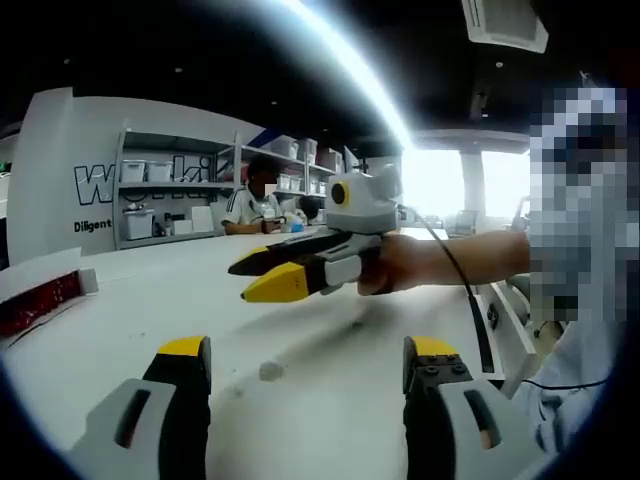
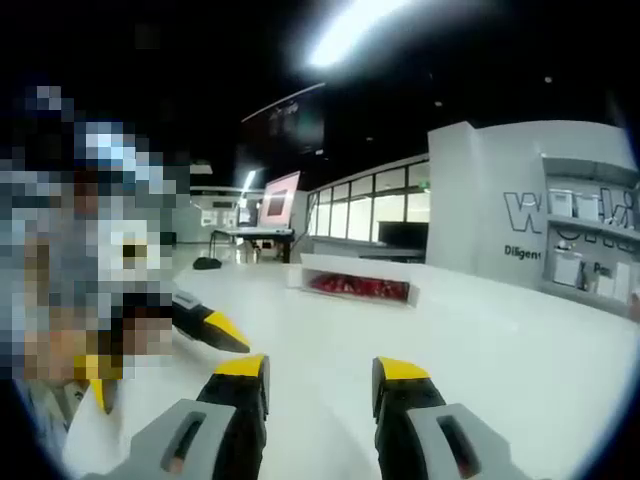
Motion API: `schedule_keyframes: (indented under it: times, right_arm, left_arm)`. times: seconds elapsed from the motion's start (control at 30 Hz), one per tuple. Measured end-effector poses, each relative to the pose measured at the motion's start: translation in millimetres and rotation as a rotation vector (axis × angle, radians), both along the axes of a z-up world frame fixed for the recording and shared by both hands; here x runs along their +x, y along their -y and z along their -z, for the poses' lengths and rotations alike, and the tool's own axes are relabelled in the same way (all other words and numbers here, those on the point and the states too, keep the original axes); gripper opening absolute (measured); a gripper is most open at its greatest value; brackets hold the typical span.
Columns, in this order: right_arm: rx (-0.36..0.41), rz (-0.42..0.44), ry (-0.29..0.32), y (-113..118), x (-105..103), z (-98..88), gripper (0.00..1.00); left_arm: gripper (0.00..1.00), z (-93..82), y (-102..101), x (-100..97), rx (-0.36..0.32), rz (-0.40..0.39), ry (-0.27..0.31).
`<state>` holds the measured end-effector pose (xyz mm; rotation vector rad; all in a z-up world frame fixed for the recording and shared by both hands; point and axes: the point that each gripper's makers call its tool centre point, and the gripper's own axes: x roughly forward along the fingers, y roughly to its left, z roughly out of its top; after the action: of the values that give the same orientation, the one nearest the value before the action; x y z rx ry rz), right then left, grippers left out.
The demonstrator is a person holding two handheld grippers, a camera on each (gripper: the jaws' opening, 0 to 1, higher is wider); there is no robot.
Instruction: Tear open the coffee pouch, take out the coffee, and pour the coffee from the pouch into the cup
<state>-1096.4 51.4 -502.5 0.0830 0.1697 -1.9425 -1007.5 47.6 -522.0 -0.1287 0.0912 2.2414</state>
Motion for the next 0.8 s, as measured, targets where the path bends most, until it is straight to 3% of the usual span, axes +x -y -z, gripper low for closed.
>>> schedule_keyframes:
  times: [0.8]
  right_arm:
    - [0.013, 0.000, -0.002, 6.4, -4.0, 4.3, 0.41]
  left_arm:
    - [0.80, 0.0, 0.9, -1.2, -0.001, 0.002, -0.004]
